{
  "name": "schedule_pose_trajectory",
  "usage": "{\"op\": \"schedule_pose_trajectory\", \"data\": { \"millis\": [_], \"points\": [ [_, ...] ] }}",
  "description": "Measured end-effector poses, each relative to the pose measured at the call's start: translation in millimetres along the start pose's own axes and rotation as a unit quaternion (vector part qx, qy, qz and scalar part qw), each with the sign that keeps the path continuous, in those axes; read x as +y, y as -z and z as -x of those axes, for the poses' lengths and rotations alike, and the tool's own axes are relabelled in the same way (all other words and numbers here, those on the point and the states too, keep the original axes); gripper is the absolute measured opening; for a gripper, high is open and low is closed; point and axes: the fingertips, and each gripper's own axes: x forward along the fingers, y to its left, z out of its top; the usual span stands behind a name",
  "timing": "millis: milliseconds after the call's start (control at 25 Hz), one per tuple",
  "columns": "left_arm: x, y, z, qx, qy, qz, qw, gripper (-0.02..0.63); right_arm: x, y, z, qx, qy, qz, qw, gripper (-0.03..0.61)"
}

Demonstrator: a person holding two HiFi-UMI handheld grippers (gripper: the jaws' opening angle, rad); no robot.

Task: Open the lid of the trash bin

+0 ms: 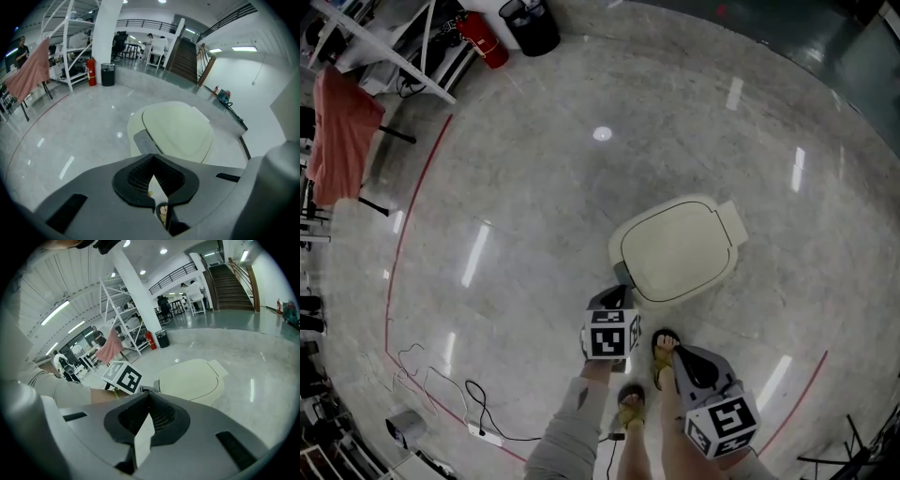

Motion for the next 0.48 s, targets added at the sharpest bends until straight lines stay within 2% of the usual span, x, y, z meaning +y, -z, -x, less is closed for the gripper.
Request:
{"op": "schedule_pose_trajectory", "data": {
  "millis": [200, 480],
  "points": [
    [-0.5, 3.5, -1.3, 0.009, 0.014, 0.041, 0.9990, 0.002, 3.1, 3.1, 4.1, -0.001, -0.005, 0.001, 1.000, 0.003],
    [1.6, 1.7, -1.3, 0.008, 0.010, 0.050, 0.9987, 0.002, 5.6, 2.2, 3.6, -0.003, -0.006, -0.004, 1.000, 0.003]
  ]
}}
